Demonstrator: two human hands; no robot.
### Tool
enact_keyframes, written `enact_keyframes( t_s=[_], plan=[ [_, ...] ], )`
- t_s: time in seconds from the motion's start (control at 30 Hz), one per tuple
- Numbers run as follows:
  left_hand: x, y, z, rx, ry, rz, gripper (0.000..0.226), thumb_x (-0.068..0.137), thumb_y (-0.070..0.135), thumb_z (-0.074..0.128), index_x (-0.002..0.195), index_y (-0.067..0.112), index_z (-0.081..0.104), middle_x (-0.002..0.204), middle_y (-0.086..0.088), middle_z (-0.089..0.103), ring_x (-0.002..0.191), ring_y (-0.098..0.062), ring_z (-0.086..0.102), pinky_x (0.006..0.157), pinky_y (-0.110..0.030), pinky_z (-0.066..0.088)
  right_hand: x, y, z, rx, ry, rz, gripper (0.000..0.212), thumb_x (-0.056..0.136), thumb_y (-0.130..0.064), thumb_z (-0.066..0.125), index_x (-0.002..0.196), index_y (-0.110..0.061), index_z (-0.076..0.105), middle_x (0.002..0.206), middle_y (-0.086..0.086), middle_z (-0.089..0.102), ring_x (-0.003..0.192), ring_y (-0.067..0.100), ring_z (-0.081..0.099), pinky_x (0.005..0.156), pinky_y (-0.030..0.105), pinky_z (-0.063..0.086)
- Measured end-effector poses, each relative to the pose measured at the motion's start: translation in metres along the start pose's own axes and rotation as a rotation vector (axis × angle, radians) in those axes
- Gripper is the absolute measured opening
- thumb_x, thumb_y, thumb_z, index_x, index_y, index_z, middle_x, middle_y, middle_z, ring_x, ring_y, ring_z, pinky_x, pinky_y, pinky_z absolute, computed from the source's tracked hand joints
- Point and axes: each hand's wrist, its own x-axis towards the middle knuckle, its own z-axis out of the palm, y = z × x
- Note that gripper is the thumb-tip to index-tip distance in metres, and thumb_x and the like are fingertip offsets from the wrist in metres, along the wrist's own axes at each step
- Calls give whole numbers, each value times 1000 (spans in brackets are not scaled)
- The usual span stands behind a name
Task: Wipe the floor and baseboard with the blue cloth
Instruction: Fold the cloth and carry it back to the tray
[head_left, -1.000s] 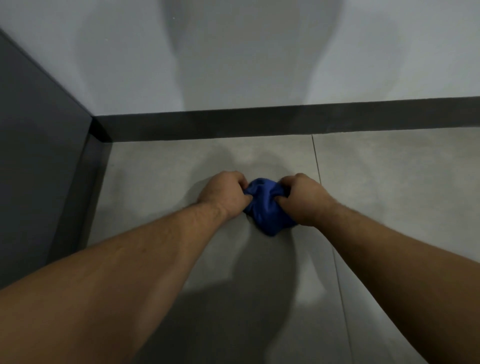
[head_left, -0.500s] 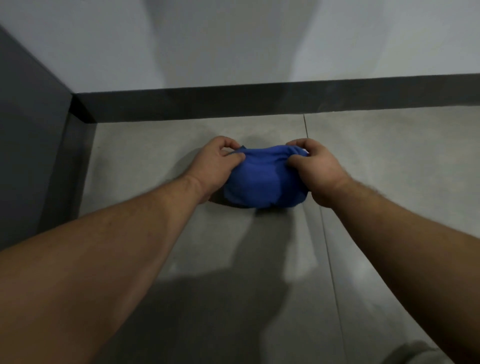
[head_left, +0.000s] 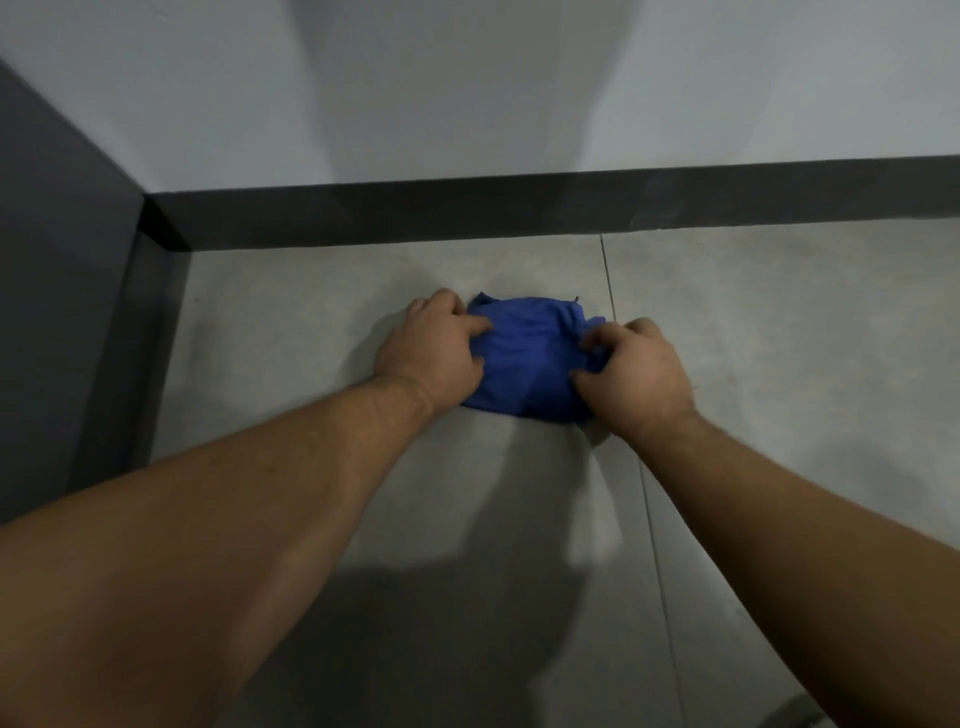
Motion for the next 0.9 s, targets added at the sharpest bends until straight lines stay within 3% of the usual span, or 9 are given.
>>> enact_keyframes(
  t_s=[0.1,0.2,0.3,0.4,0.5,0.6,0.7,0.8,0.9],
  plan=[
    [3,7,-6,231,-112,31,44,97,32,61,141,30,58,130,-6,51,120,-29,49,101,-44,49,-1,0,1,-216,-112,-74,56,91,-43,68,145,-36,53,131,5,53,119,29,55,96,43,53],
    [2,22,-15,390,-136,37,40,98,30,59,137,22,60,132,-8,53,121,-30,50,101,-46,48,-5,-1,-5,-288,-105,-131,44,96,-39,63,139,-34,57,124,3,56,115,27,54,93,43,53],
    [1,38,-17,401,-144,-6,33,98,22,59,129,14,61,131,-10,53,119,-31,51,101,-43,48,-3,-10,-9,-399,-132,-192,40,96,-24,64,136,-29,60,124,3,56,117,26,53,93,44,54],
    [0,34,-17,258,-173,-7,21,91,14,60,111,19,62,122,-9,58,112,-30,57,97,-44,52,5,-14,-9,-378,-164,-194,38,94,-19,66,130,-27,63,126,2,55,119,26,52,99,44,53],
    [0,21,-31,-10,-118,-26,14,87,11,60,91,24,56,102,-6,66,93,-28,62,81,-42,54,13,-10,-22,-155,-117,-150,20,96,-22,63,115,-22,71,121,4,59,113,26,57,98,40,53],
    [1,15,-60,-239,-6,-47,14,87,13,66,93,23,60,93,-3,66,87,-23,62,74,-34,51,24,-24,-55,189,-40,-81,5,95,-23,65,93,-24,69,112,-6,62,98,16,60,83,29,49],
    [-1,21,-105,-573,145,-188,18,85,14,71,98,24,65,89,3,67,82,-14,62,70,-23,48,27,-54,-102,541,-51,-30,7,94,-23,65,91,-29,65,111,-13,64,93,7,61,80,23,47],
    [-17,44,-165,-819,254,-289,18,87,12,72,103,19,69,95,1,71,86,-13,65,76,-24,51,11,-97,-161,821,-76,-2,12,94,-13,62,87,-23,60,83,-1,63,74,14,57,73,34,50],
    [-47,77,-239,-1003,316,-362,16,93,14,71,109,14,69,105,-8,72,95,-21,68,85,-33,56,-14,-152,-235,927,-84,26,12,97,-13,60,87,-21,57,80,3,59,76,18,53,73,36,46]
  ],
)
